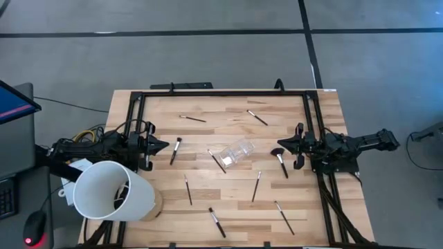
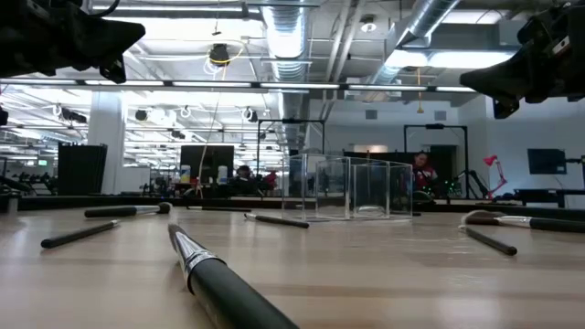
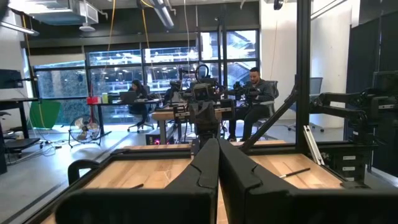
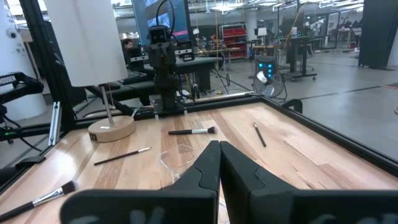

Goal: Put items in baskets/containers

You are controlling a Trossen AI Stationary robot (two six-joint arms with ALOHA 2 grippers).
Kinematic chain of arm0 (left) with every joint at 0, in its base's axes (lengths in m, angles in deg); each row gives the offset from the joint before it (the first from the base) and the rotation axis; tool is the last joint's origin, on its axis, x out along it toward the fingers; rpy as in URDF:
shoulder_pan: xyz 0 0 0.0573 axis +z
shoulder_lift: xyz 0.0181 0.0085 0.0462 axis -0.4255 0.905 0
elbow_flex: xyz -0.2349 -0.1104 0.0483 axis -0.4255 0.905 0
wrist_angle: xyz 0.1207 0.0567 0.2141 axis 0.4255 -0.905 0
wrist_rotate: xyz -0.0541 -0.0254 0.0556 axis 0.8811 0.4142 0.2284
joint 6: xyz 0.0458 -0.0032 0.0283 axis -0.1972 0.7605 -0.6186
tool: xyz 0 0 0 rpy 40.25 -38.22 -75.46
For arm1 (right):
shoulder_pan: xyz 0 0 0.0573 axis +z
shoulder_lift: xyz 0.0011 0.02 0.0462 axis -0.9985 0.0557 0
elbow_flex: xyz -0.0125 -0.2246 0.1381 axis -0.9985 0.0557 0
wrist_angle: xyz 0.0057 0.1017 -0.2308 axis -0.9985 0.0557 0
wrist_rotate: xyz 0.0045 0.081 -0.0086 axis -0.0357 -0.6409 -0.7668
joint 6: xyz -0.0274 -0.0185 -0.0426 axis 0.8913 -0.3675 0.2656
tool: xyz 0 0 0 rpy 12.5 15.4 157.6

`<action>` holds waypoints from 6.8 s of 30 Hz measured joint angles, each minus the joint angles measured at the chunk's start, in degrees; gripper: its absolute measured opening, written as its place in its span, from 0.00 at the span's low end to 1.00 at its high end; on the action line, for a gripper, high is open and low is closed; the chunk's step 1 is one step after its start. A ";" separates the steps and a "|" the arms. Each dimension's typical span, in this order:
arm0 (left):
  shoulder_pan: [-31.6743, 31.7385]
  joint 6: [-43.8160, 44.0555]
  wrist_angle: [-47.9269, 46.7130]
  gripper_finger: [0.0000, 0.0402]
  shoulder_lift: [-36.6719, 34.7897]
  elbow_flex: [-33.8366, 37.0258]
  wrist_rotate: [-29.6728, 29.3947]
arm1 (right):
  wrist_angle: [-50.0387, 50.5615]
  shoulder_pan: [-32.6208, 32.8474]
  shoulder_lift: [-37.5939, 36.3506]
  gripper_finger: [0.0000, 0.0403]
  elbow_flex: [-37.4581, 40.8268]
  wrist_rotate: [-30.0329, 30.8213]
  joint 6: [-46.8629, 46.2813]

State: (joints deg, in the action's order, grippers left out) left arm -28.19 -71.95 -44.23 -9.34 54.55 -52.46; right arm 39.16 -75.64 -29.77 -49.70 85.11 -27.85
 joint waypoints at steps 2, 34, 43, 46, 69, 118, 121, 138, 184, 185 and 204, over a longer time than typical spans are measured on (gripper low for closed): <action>0.02 0.02 0.00 0.01 0.00 0.00 0.00 | 0.00 0.01 0.00 0.00 0.00 0.00 0.01; 0.02 0.02 0.05 0.01 0.00 0.00 -0.01 | -0.90 -0.76 -0.02 0.00 0.10 0.54 2.95; 0.00 4.11 2.69 0.01 0.00 -0.02 0.00 | -1.01 -0.70 -0.01 0.00 0.12 0.33 2.96; 0.00 7.04 2.82 0.01 0.00 -0.02 0.00 | -1.31 -0.69 0.00 0.00 0.12 0.31 3.00; 0.05 8.57 4.39 0.01 7.80 -0.02 -8.91 | -1.08 -2.92 0.46 0.01 0.05 3.26 -1.36; 12.98 6.23 18.43 0.14 29.51 -6.49 -10.51 | 45.25 -2.92 67.25 0.48 -30.02 -9.31 -53.26; 12.98 6.84 18.43 0.14 29.55 -6.49 -10.51 | 45.19 -2.29 69.84 0.44 -30.02 -10.19 -53.99; 12.98 6.88 18.45 0.14 29.59 -6.49 -10.51 | 45.23 -1.76 72.17 0.36 -30.87 -10.92 -55.53; 12.98 7.08 18.43 0.14 29.59 -6.49 -10.49 | 45.84 -1.81 72.57 0.14 -29.26 -11.89 -53.93; 12.98 7.08 18.43 0.14 29.59 -6.49 -10.49 | 45.84 -1.81 72.57 0.14 -29.26 -11.89 -53.56; 12.98 7.10 18.40 0.14 29.57 -6.49 -10.47 | 43.50 7.27 58.93 0.15 -29.26 6.04 -54.00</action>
State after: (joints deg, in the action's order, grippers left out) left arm -15.20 -64.85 -25.82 20.24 48.06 -62.93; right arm 82.66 -68.37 29.15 -78.96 91.15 -81.85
